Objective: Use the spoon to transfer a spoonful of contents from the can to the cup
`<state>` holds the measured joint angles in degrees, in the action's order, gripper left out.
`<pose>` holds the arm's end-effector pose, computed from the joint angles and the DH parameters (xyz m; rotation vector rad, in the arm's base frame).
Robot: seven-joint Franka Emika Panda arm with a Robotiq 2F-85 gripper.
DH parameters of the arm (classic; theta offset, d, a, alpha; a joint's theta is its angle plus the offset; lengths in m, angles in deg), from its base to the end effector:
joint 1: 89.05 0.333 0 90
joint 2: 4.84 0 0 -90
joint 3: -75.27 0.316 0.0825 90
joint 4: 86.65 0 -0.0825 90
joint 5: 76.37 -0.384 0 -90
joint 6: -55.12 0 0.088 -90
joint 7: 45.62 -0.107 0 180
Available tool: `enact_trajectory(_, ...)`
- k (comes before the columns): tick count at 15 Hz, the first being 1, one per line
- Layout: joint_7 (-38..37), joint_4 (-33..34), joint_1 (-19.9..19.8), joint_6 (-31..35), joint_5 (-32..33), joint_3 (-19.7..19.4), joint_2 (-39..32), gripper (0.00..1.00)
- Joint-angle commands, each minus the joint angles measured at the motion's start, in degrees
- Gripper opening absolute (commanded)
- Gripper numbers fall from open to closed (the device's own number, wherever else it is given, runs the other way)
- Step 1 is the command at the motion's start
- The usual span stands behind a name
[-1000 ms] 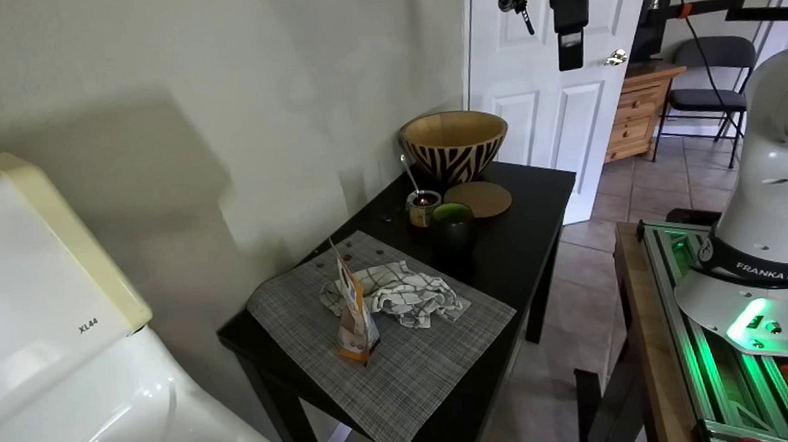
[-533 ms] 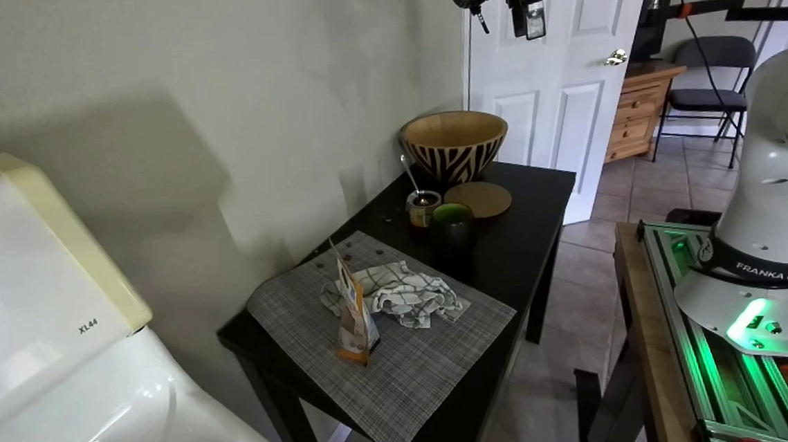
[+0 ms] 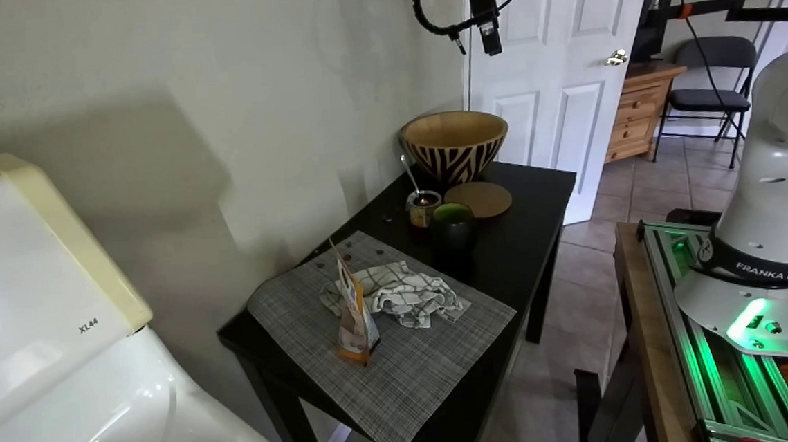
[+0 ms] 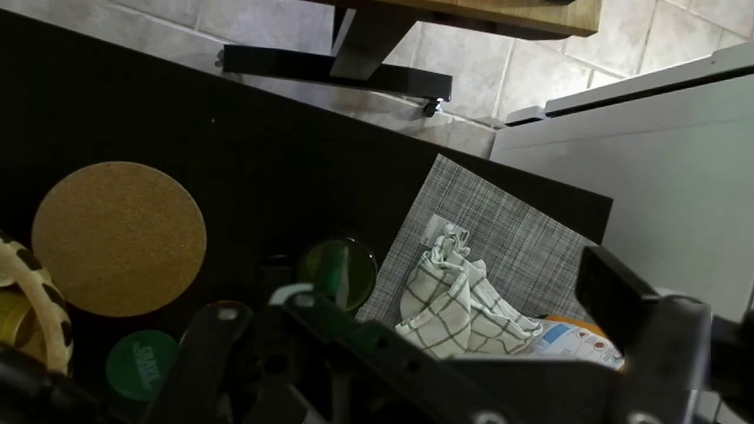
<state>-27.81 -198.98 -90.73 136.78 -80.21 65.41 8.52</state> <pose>0.4435 -0.0892 0.5517 -2.9302 -0.1755 0.3980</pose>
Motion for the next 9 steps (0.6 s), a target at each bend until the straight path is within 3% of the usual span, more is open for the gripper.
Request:
enact_trajectory(1, 0.12, 0.09, -0.79, -0.11, -0.12, 1.11, 0.28, 1.0)
enact_trajectory(2, 3.31, -1.89, -0.25, 2.38, 0.39, 1.47, 2.64, 1.0)
enact_trajectory(4, 13.01, -2.58, -0.25, 0.87, 0.0, -0.14, 3.09, 1.0)
enact_trajectory(9, 35.45, -2.02, -2.06, 0.12, -0.07, -5.42, -0.75, 1.0)
